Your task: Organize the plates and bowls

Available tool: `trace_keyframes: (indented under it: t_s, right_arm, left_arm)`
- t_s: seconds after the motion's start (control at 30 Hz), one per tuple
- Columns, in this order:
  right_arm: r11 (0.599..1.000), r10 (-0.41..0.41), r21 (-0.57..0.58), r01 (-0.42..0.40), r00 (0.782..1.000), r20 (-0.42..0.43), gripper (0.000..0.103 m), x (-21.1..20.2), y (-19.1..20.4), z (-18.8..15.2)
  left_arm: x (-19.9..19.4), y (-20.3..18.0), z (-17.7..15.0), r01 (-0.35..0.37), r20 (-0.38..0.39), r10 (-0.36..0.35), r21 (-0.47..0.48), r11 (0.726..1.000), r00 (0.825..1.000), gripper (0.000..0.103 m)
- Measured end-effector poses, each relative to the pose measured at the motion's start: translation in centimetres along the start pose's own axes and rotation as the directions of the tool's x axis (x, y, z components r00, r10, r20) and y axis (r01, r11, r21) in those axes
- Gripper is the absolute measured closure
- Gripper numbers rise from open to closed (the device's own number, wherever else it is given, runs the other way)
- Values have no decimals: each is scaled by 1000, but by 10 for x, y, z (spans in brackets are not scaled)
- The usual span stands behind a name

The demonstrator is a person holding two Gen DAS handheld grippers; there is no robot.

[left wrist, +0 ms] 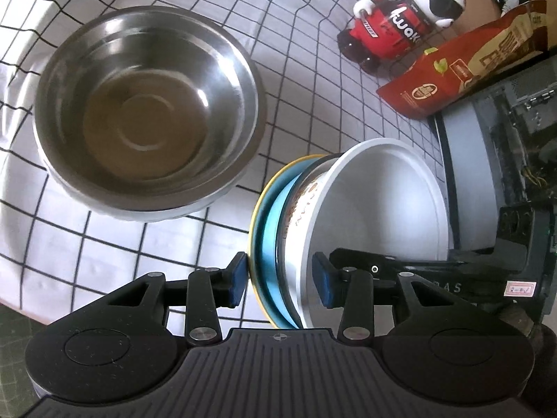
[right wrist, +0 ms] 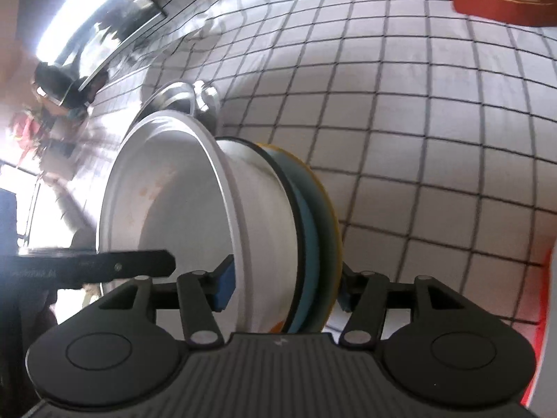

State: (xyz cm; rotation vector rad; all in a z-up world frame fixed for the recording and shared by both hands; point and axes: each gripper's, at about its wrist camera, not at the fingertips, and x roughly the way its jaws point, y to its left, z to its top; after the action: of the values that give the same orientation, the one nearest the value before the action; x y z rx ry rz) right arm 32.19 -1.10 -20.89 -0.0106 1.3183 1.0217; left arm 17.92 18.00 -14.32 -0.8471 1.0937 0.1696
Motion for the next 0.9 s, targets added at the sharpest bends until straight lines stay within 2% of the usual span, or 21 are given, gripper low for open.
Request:
trace_keyframes:
  t_s: [0.13, 0.27, 0.33, 0.63, 0.8, 0.9]
  right_arm:
    - [1000, -7, -23, 7, 1000, 1, 46, 2, 4, 0]
    - [998, -46, -38, 47, 999, 16, 46, 2, 4, 2]
    - [997, -60, -39, 61, 998, 35, 46, 0, 4, 1]
    - [993, -103, -50, 106, 993, 63, 46, -5, 5, -9]
    - [1000, -24, 16, 24, 999, 30, 45, 5, -1, -14]
    - [998, 10, 60, -13, 999, 40, 45, 6, -5, -15]
  left_arm:
    - [0, -2, 1, -16, 3, 16, 6, 1000, 1000, 59]
    - [-4, -14, 1, -84, 54, 80, 86, 993, 995, 63]
    - [-7, -14, 5, -76, 65, 70, 83, 994, 995, 63]
    - [4, -13, 7, -79, 15, 78, 86, 993, 997, 62]
    - [10, -9, 6, -47, -19, 48, 58, 997, 999, 58]
    - [12, -5, 12, -9, -44, 10, 31, 999, 999, 50]
